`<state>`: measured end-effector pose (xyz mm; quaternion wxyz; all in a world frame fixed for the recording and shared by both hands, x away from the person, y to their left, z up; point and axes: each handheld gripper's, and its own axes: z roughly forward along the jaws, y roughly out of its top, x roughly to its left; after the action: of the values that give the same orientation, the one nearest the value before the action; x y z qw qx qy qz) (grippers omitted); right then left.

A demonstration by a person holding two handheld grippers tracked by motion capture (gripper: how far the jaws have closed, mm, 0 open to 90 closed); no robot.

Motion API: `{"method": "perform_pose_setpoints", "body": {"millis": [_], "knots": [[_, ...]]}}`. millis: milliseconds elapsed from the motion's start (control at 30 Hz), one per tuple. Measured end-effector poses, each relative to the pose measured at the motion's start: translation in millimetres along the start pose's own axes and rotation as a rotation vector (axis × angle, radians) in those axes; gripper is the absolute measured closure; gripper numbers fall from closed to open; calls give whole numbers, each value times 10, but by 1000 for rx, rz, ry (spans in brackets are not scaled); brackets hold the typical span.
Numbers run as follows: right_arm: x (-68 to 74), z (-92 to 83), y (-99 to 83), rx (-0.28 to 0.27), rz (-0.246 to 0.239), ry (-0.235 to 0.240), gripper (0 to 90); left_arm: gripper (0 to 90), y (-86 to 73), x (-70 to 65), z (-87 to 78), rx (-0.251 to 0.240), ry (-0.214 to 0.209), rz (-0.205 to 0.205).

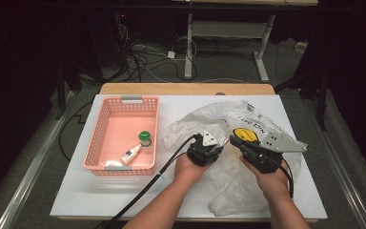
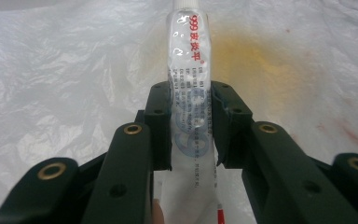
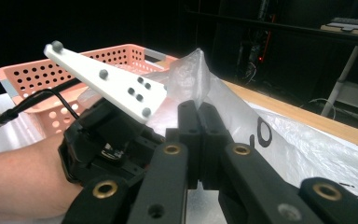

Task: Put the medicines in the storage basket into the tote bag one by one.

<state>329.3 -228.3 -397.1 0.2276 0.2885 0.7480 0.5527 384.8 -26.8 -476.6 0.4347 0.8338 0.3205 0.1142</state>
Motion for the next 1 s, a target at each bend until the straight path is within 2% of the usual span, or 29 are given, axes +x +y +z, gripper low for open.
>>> {"method": "perform_pose_setpoints", "body": {"millis": [367,700,833,1000], "knots": [[-17,6,-9,1,3,0,900,691,2,20,114,-7,0,-10],[-25,11,-18,4,4,-2,900,686,0,47,150,11,-5,-23],[-21,12,-20,7,10,-3,900,605,3,42,136,5,-9,-19],[-35,2,-29,8,9,-4,900,511,-18,-6,61,17,-32,7]]}}
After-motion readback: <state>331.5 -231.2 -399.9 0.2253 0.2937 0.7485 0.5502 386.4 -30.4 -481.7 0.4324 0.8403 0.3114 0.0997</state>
